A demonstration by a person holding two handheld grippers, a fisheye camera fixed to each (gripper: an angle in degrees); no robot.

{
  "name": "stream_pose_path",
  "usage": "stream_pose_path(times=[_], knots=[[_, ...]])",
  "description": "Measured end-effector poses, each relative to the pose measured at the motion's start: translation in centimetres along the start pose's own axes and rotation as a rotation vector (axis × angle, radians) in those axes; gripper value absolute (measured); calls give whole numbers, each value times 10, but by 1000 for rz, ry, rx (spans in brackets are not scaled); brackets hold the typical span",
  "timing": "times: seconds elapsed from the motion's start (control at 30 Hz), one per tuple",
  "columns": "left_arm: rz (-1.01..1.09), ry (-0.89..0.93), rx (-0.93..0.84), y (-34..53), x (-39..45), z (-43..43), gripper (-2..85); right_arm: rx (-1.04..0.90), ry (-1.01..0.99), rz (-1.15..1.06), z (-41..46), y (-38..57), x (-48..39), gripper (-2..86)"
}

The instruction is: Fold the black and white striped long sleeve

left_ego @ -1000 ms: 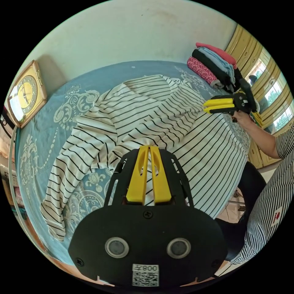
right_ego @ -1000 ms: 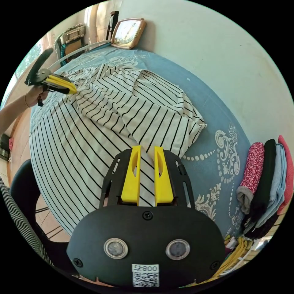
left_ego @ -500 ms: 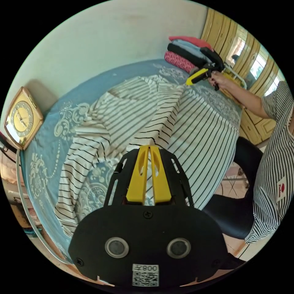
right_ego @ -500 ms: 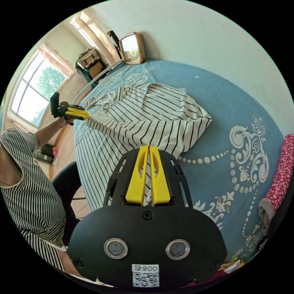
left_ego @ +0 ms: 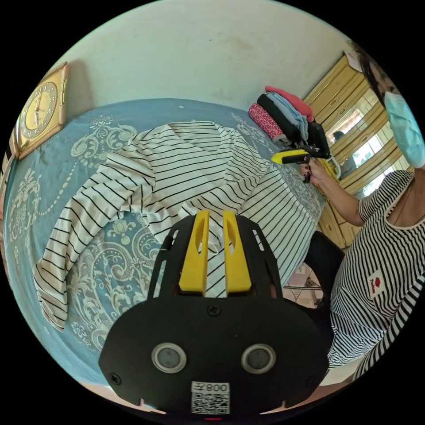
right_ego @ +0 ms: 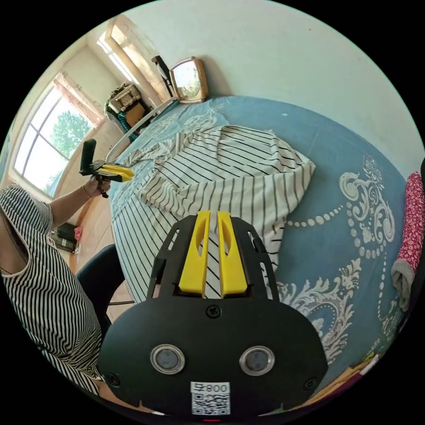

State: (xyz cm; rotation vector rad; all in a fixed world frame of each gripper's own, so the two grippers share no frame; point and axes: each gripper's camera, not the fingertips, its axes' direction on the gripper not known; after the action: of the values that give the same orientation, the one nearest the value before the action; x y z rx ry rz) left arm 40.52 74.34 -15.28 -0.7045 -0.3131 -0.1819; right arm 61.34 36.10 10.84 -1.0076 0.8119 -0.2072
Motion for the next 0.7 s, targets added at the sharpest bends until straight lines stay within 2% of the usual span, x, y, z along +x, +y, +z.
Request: stream_pose_path(times=[0.13,0.23,0.3,0.43,0.6,0.7], knots=[[-1,-39,-95,-18,-20,25,45,-152,-88,-146,65,-18,-53,52],[-5,-57,-149,-26,-34,39,34,-135,-135,-172,76,-28,-65,42],[2,22,-153,-24,-40,41,21,-82,-65,-156,61,-34,-52,34],[2,88,-100,-11,-38,24,12,-96,72,-176,54,-53,-28,42],[-17,145,-23,14,-30,-5,7,-272,142,-288,98,-76,-23,58],[5,181,3,24,-21,-21,5,-292,201,-323,109,-74,-27,35]])
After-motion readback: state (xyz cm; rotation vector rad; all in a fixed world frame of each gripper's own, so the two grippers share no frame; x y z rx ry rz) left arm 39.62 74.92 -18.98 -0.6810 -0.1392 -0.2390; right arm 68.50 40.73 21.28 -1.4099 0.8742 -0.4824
